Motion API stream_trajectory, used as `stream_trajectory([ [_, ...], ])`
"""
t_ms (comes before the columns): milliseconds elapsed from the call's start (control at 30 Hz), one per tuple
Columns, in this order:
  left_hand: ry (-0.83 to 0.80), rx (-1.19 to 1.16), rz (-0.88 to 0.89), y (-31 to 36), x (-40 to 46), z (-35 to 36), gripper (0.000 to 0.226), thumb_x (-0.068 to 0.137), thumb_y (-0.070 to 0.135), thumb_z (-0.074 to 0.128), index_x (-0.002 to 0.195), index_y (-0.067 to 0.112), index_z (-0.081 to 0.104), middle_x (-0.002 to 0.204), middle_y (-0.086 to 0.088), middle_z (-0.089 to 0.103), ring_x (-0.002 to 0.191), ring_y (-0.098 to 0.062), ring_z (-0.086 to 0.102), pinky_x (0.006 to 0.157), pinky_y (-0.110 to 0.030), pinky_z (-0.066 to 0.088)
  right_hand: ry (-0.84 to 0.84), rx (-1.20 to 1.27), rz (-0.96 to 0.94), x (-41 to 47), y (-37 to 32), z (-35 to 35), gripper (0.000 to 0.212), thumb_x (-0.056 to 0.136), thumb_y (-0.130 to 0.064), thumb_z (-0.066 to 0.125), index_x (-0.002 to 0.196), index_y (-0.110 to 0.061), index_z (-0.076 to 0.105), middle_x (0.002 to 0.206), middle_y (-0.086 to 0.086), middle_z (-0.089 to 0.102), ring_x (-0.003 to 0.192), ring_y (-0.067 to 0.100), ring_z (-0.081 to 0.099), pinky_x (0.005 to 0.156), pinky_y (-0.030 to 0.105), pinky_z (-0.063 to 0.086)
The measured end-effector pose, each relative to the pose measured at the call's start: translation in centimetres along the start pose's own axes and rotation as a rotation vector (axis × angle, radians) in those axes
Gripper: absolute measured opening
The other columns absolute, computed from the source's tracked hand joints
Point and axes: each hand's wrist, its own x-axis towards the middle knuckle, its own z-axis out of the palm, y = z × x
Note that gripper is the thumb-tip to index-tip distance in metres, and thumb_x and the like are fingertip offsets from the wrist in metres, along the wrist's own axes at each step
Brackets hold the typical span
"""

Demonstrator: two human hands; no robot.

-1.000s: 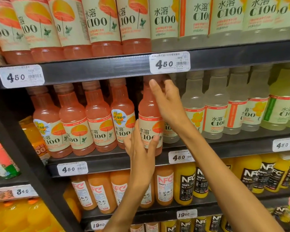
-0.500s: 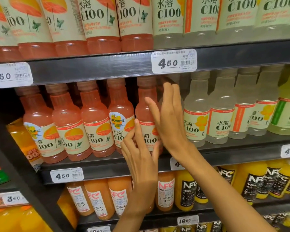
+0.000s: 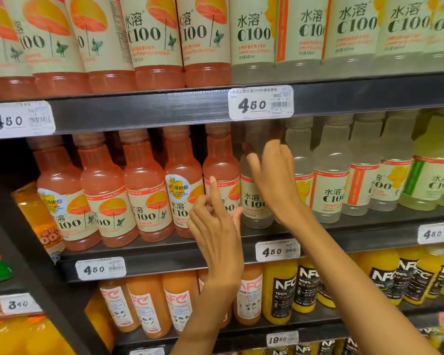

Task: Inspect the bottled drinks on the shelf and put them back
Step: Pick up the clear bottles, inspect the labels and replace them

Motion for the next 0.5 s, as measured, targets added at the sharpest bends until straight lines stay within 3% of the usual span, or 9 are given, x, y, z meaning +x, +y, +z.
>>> stream_trajectory([
  [167,-0.093,0.022,-0.037,0.8,0.6,-0.7,0.082,0.078,0.032,0.074,0.142,0.0,0.035,0.105,-0.018,0.057,0.083,-0.025,0.054,0.071,-0.036,0.047,0.038,0.11,0.028,-0.3,-0.7,0.0,0.016,0.093,-0.002,0.046,0.083,-0.01,0.036,0.086,0.007,0.042,0.079,0.02,0.039,0.061,0.021,0.023],
  [267,-0.128,-0.136,-0.084,1.3,-0.1,-1.7,0.078,0.081,0.027,0.074,0.143,0.001,0.035,0.112,-0.019,0.055,0.096,-0.029,0.055,0.083,-0.038,0.048,0.08,0.243,-0.025,-0.8,-0.8,-0.9,0.014,0.095,-0.005,0.051,0.087,-0.008,0.039,0.085,0.007,0.047,0.078,0.021,0.044,0.061,0.02,0.031],
  [400,-0.234,-0.45,-0.167,1.5,-1.7,-3.2,0.069,0.09,0.042,0.052,0.146,0.01,0.027,0.134,-0.014,0.043,0.125,-0.028,0.042,0.108,-0.041,0.035,0.06,0.416,-0.061,-1.9,-1.0,-2.5,0.025,0.095,-0.018,0.058,0.112,-0.002,0.051,0.108,0.009,0.063,0.098,0.021,0.058,0.085,0.035,0.048],
  [500,-0.448,-0.781,-0.274,1.3,-2.4,-4.9,0.082,0.077,0.063,0.053,0.145,0.027,0.024,0.14,0.0,0.038,0.131,-0.011,0.037,0.108,-0.03,0.036,0.04,0.463,-0.065,-3.0,-1.3,-3.8,0.047,0.093,-0.023,0.062,0.136,-0.011,0.046,0.126,-0.003,0.059,0.114,0.007,0.055,0.096,0.019,0.044],
])
